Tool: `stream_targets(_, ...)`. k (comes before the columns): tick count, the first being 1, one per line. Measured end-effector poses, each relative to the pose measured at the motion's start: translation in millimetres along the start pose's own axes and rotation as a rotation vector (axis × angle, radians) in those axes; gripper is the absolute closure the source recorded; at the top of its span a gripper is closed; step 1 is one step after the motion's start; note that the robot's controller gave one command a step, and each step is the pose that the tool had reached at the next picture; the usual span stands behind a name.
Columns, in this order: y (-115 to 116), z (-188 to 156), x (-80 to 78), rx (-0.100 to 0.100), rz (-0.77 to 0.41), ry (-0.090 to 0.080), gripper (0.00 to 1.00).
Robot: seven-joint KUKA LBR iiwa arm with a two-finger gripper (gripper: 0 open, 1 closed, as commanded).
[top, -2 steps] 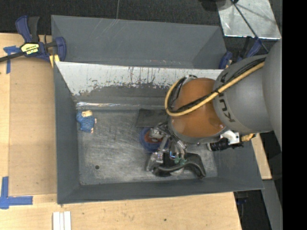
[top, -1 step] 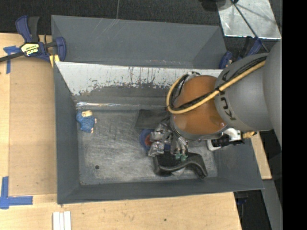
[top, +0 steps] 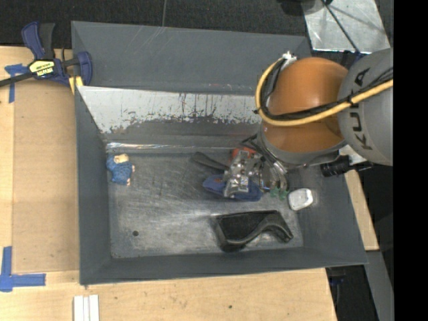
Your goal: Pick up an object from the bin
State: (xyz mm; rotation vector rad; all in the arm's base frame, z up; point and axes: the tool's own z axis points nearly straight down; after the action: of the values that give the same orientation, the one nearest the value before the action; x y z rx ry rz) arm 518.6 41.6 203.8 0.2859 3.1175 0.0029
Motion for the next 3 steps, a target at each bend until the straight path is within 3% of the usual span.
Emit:
stream_targets(1,25.8,84.8,37.3,0.001,0.052,0.014,1.0)
stream_targets(2,23.4,82.2,35.1,0.002,0.056,0.008,0.0)
stream_targets(3,-5.0,120.9,19.6,-0.01,0.249,-0.003,0.0)
